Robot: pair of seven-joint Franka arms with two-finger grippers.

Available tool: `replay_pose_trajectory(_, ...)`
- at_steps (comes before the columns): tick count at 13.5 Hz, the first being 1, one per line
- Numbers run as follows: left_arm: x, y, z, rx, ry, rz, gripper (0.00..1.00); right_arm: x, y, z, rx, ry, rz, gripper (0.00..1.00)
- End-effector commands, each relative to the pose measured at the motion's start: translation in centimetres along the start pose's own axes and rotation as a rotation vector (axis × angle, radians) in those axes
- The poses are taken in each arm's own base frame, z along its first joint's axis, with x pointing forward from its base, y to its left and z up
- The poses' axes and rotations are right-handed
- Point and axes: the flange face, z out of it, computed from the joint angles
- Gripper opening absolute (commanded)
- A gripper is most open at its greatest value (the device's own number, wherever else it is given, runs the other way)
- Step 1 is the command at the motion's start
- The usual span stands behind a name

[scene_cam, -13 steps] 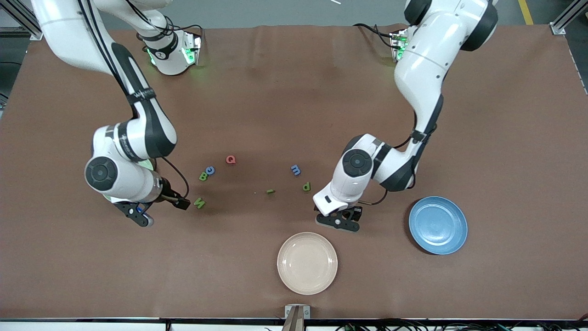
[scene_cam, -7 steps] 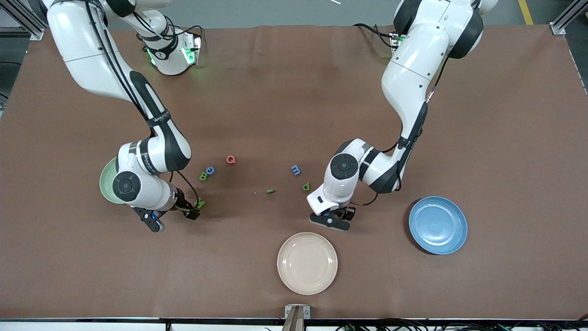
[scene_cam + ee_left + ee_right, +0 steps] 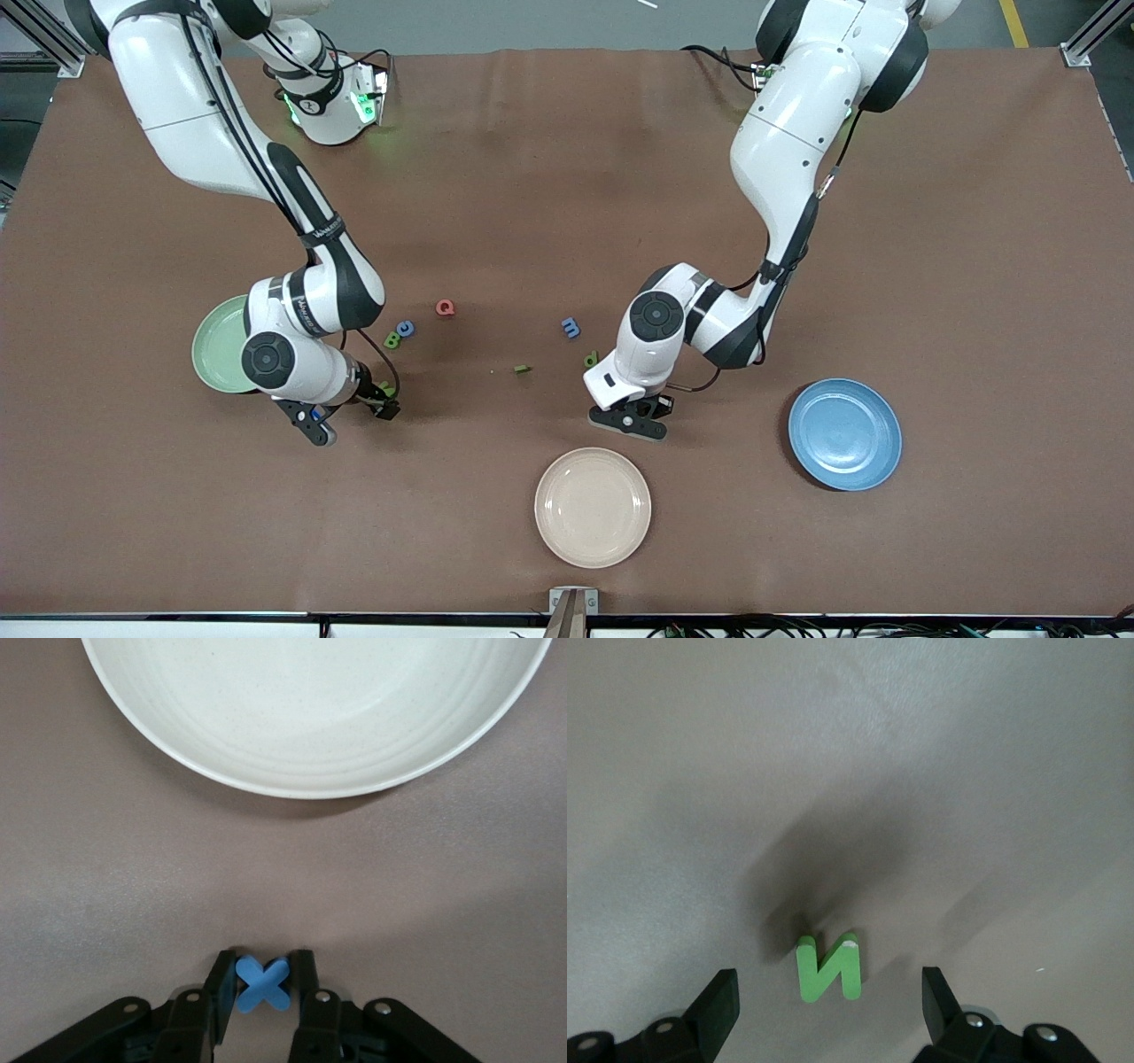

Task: Sort upper and lower case letters into plates
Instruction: 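Drop the x on the blue plate while the right gripper carries N, then reach the green p with the left gripper while the right drops N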

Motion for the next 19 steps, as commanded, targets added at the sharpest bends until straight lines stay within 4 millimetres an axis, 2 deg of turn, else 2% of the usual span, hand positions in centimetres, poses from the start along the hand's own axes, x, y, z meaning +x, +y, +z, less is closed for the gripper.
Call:
replay_pose_trajectory(1, -0.7, -0.3, 0.3, 0.012, -0.032, -0.012, 0.05, -0.5, -0.7, 0.8, -0.005, 0.001, 0.0, 0.81)
replay_pose_trajectory(2, -0.3, -0.6, -0.3, 0.012, -0.024, -0.015, 0.0, -0.6, -0.7, 0.8, -0.005, -0.001, -0.002, 0.77)
replay_pose_trajectory(3, 0.4, -1.7, -1.9, 0.02, -0.027, -0.021, 0.0, -0.7, -0.6, 1.0, -0.009, -0.003, -0.003, 0.72)
replay_pose_trajectory(5, 2.3, -6.7, -7.0, 0.065, -0.077, -0.047, 0.0, -1.0, -0.8, 1.4, -0.015, -0.007, -0.009, 0.64)
replay_pose_trajectory(7, 3.5, -12.7, -9.9, 0.079, -0.102, 0.02, 0.0, -0.9, -0.7, 1.4, -0.015, -0.006, -0.006, 0.52)
replay_pose_trajectory(9, 4.1, -21.6, -9.7, 0.087, -0.124, 0.092, 0.0, -0.7, -0.6, 1.4, -0.014, -0.005, -0.004, 0.39)
replay_pose_trajectory(10, 4.0, -25.3, -9.5, 0.09, -0.128, 0.115, 0.0, -0.6, -0.5, 1.4, -0.013, -0.005, -0.003, 0.32)
replay_pose_trajectory(11, 3.8, -28.7, -9.0, 0.088, -0.133, 0.147, 0.01, -0.5, -0.5, 1.4, -0.014, -0.004, -0.005, 0.25)
replay_pose_trajectory(13, 2.5, -33.7, -7.3, 0.085, -0.156, 0.16, 0.03, -0.3, -0.3, 1.4, -0.015, -0.002, -0.002, 0.12)
replay_pose_trajectory(14, 1.5, -35.4, -5.7, 0.085, -0.159, 0.148, 0.11, -0.3, -0.3, 1.1, -0.015, 0.0, -0.005, 0.09)
replay_pose_trajectory(15, 0.5, -36.1, -4.4, 0.089, -0.151, 0.146, 0.26, 0.0, -0.2, 0.4, -0.012, 0.002, -0.006, 0.08)
replay_pose_trajectory(16, -0.4, -36.1, -3.2, 0.086, -0.144, 0.146, 0.56, 0.5, 0.3, -0.6, -0.013, 0.001, -0.029, 0.08)
replay_pose_trajectory(17, -1.7, -37.1, -2.8, 0.085, -0.149, 0.12, 1.0, 1.6, 1.6, -2.1, -0.036, -0.018, -0.057, 0.08)
replay_pose_trajectory(18, -2.0, -37.1, -4.2, 0.085, -0.144, 0.11, 1.0, 2.9, 3.2, -4.4, -0.044, -0.028, -0.095, 0.08)
replay_pose_trajectory(19, -1.9, -36.0, -5.6, 0.086, -0.135, 0.097, 1.0, 3.4, 5.1, -6.4, -0.049, -0.037, -0.153, 0.08)
